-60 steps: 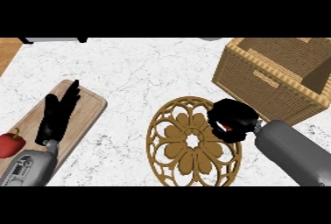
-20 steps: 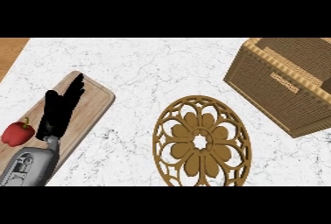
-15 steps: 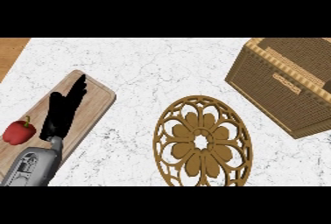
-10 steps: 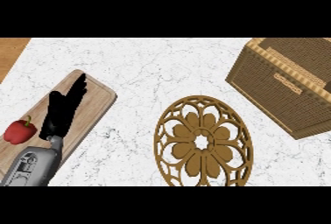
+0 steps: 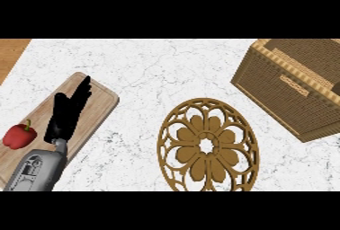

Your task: Pick the tomato from the placemat and place it in the basket

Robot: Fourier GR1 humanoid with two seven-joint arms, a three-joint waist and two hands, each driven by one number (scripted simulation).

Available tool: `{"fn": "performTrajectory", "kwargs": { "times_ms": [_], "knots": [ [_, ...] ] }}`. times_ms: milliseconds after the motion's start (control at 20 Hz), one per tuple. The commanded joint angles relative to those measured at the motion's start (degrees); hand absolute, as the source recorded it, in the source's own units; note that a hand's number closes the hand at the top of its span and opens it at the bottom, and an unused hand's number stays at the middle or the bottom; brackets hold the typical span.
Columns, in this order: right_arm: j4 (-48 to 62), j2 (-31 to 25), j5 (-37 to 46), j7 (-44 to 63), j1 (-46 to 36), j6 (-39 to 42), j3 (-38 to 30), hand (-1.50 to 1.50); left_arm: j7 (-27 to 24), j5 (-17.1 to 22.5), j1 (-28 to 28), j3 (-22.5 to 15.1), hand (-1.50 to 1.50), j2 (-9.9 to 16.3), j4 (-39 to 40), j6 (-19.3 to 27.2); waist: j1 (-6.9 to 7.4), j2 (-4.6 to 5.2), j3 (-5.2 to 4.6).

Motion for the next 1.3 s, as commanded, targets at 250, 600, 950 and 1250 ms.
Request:
{"fn": "performTrajectory", "kwargs": {
  "times_ms": [250, 600, 950, 1250],
  "knots": [
    [20.6, 5.9, 11.2, -14.8, -4.8, -5.1, 1.8, 1.50, 3.3, -0.5, -0.9, 0.8, 0.00, 0.0, -2.2, -1.4, 0.76, 0.15, 0.02],
    [28.8, 10.5, 7.8, -13.7, -3.1, -1.2, -1.9, -1.50, 0.5, 1.4, 0.0, 4.5, 0.00, 2.3, -0.3, -4.5, -0.03, 0.00, 0.01],
    [33.4, 13.8, 6.3, -18.2, -5.2, -4.6, -6.9, -1.50, 0.2, -1.4, -2.0, 3.5, 0.00, -1.1, 2.9, -2.4, -0.72, -0.17, 0.01],
    [38.4, 13.3, 1.5, -21.3, -4.4, -11.9, -15.0, -1.50, -0.5, -4.0, 2.2, 1.3, 0.00, -2.7, -2.4, 0.0, -0.37, -0.18, 0.05]
  ]
}}
